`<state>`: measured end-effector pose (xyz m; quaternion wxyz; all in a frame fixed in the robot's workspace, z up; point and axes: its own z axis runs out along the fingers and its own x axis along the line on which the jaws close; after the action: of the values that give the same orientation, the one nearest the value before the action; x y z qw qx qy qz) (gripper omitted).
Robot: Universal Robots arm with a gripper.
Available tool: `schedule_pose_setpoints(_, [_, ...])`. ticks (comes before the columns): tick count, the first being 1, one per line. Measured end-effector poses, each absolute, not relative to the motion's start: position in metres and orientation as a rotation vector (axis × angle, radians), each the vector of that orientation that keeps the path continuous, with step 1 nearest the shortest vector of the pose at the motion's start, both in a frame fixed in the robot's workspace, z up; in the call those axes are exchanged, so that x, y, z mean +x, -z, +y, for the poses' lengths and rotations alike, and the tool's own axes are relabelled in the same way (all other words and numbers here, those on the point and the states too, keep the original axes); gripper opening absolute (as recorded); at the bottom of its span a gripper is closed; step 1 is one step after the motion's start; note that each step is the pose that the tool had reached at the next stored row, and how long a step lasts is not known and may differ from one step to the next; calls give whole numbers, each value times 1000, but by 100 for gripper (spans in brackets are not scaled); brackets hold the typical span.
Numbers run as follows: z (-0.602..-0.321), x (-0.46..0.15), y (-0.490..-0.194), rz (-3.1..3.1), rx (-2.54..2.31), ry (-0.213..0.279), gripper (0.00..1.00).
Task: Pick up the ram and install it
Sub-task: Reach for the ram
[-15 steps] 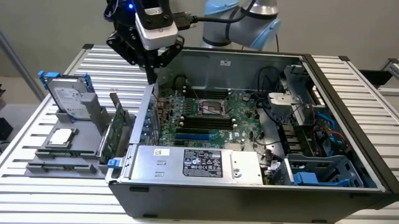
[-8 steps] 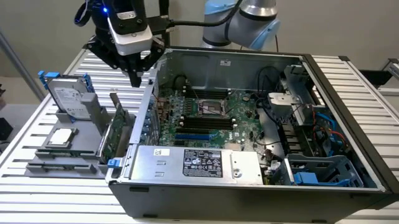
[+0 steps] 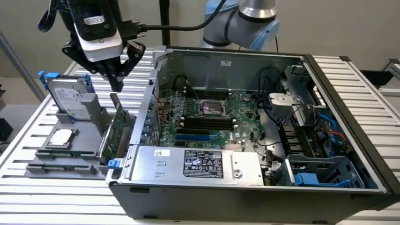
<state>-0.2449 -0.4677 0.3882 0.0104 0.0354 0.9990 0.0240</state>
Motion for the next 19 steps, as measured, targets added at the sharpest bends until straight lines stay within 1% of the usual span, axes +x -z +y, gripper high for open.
schedule_pose_setpoints(19, [-487, -326, -379, 3118, 110, -72, 0])
